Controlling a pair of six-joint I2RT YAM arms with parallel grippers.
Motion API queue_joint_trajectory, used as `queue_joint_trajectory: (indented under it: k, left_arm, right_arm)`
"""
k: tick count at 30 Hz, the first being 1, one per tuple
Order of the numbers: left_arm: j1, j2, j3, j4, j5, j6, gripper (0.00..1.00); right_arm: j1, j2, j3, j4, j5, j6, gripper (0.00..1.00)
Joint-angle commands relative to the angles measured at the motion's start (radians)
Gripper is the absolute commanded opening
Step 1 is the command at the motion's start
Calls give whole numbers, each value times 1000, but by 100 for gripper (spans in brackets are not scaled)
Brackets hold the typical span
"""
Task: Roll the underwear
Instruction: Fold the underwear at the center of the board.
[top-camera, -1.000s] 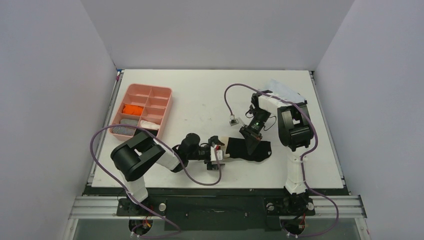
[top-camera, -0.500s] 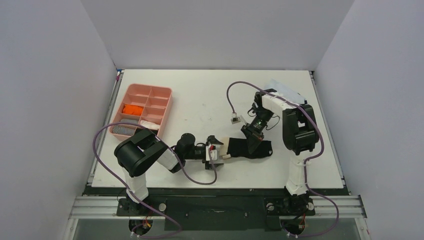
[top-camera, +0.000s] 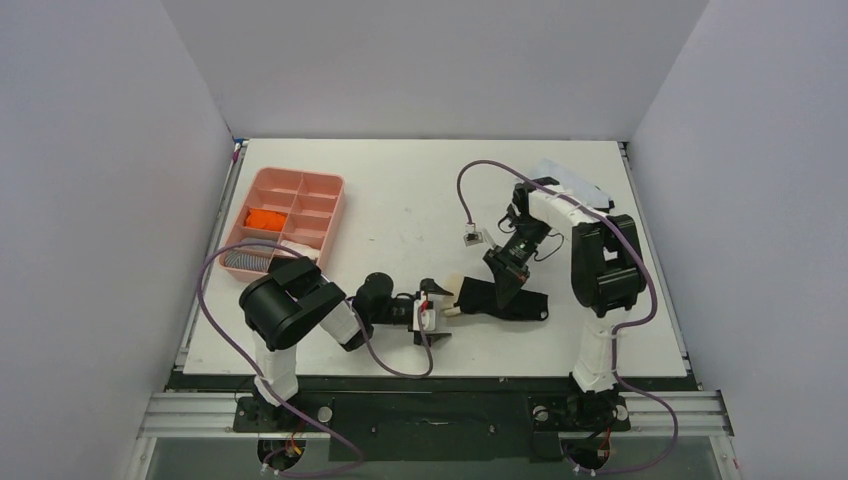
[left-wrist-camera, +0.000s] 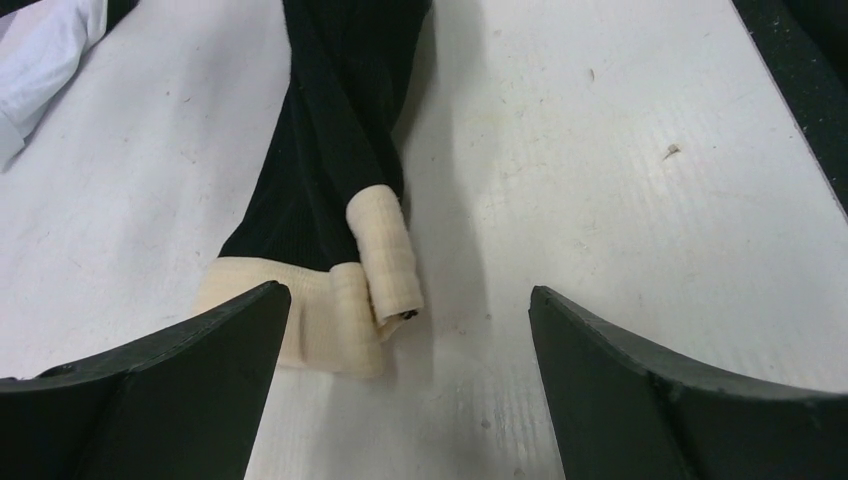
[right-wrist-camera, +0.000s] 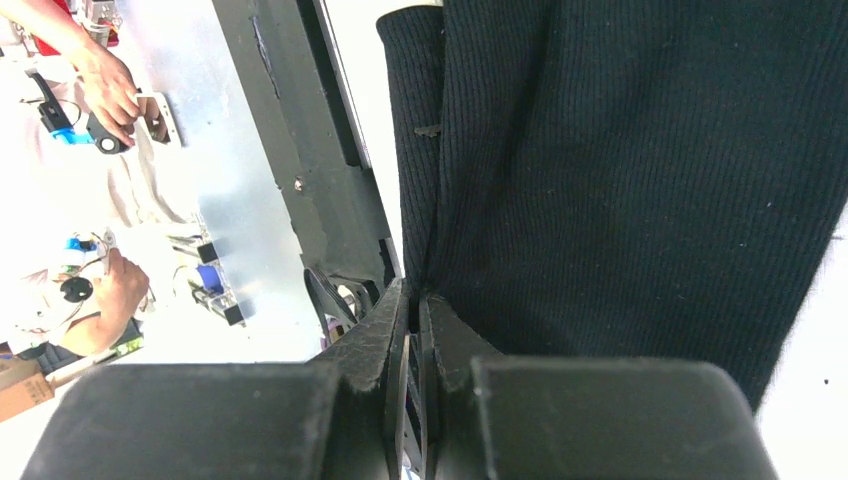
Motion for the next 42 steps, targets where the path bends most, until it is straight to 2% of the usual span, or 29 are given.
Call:
queue_joint_trajectory:
  k: [1, 4, 15, 22, 30, 39, 42]
  left_arm:
    - [-23, 46, 1, 149, -20, -35, 88]
    - [-26, 69, 6, 194, -32, -63, 85]
    - [-13, 110, 52, 180, -33, -97, 72]
    - [-12, 138, 77, 189, -22, -106, 70]
    - [-14, 150, 95, 191, -27, -123, 53]
    - [-21, 155, 100, 196, -36, -128, 41]
    - [-22, 150, 103, 196, -39, -138, 34]
  right_arm:
    - [-8, -78, -13, -26, -62, 0, 0]
    - [-6, -86, -26, -25, -64, -1, 0]
    - [-6, -107, -54, -26, -58, -10, 0]
    - [-7, -111, -61, -24, -59, -13, 0]
    - [-7, -106, -60, -25, -61, -15, 0]
    - [-8, -98, -61, -26, -64, -19, 0]
    - [-7, -96, -62, -26, -62, -22, 0]
